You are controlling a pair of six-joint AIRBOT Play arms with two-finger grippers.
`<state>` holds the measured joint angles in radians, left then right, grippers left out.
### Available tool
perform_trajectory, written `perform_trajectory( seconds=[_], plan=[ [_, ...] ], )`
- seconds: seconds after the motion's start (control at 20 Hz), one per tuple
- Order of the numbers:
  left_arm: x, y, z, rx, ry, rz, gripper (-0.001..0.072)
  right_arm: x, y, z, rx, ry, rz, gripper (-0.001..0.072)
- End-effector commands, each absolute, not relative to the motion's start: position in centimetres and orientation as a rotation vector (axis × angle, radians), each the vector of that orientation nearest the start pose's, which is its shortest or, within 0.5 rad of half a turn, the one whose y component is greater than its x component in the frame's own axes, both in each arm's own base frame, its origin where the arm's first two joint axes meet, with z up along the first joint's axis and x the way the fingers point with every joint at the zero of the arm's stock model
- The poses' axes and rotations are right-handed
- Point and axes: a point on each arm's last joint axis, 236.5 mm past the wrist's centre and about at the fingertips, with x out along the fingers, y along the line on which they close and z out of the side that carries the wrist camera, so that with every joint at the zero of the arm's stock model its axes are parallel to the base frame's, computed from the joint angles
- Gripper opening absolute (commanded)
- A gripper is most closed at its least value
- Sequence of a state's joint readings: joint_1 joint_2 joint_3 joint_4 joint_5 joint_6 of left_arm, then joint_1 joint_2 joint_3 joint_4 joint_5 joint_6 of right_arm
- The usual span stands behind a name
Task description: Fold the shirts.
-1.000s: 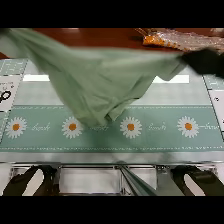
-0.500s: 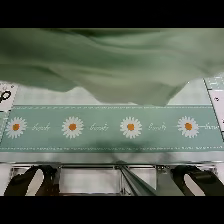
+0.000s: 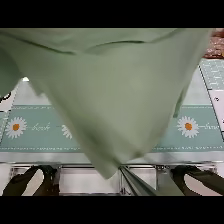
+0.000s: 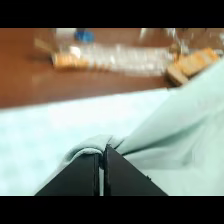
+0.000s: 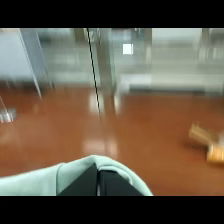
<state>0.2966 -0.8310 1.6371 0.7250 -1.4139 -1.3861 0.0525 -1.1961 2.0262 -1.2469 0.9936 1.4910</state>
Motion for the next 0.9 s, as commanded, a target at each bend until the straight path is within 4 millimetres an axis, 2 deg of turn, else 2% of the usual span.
perform_trajectory(
  seconds=[0.0,0.05,0.15,0.25,0.35,0.45,0.5,0.55,0.6,0.7,0.75,0.8,0.85],
  plan=[
    [33.1,-9.3,26.0,-0.399,0.731,-0.552,0.0021,51.3,9.5,34.8,0.099,0.362,0.329,0.0017],
    [34.3,-9.6,22.3,-0.418,0.789,-0.561,0.0021,53.2,9.7,31.6,0.103,0.424,0.33,0.0018],
    [35.5,-10.7,15.9,-0.441,0.895,-0.58,0.0021,55.7,10.0,25.5,0.118,0.555,0.333,0.0018],
    [35.6,-11.7,10.5,-0.46,1.0,-0.595,0.0021,56.4,10.5,19.6,0.121,0.709,0.347,0.0018],
    [35.4,-12.2,6.5,-0.472,1.085,-0.605,0.0021,56.1,10.6,14.5,0.118,0.851,0.358,0.0019],
    [35.5,-12.2,3.9,-0.492,1.148,-0.606,0.0021,56.3,10.7,11.2,0.123,0.928,0.36,0.0019],
    [35.7,-12.2,3.2,-0.501,1.167,-0.603,0.0021,56.5,10.8,10.6,0.128,0.936,0.361,0.0041],
    [35.8,-12.2,2.6,-0.507,1.178,-0.599,0.0021,56.8,10.7,10.9,0.134,0.92,0.358,0.0177],
    [35.8,-12.2,2.4,-0.498,1.178,-0.605,0.0021,56.9,10.5,12.1,0.135,0.891,0.362,0.0303],
    [35.9,-12.1,2.3,-0.49,1.175,-0.61,0.0022,55.5,8.6,15.8,0.125,0.846,0.349,0.0324],
    [35.9,-12.1,2.3,-0.484,1.173,-0.615,0.0022,53.8,6.7,17.3,0.113,0.862,0.315,0.0324],
    [35.8,-12.1,2.3,-0.48,1.172,-0.618,0.0021,51.7,4.3,17.5,0.098,0.923,0.258,0.0323],
    [35.8,-12.1,2.3,-0.476,1.171,-0.62,0.0022,49.0,1.9,16.7,0.102,1.026,0.196,0.0323]
  ],
)
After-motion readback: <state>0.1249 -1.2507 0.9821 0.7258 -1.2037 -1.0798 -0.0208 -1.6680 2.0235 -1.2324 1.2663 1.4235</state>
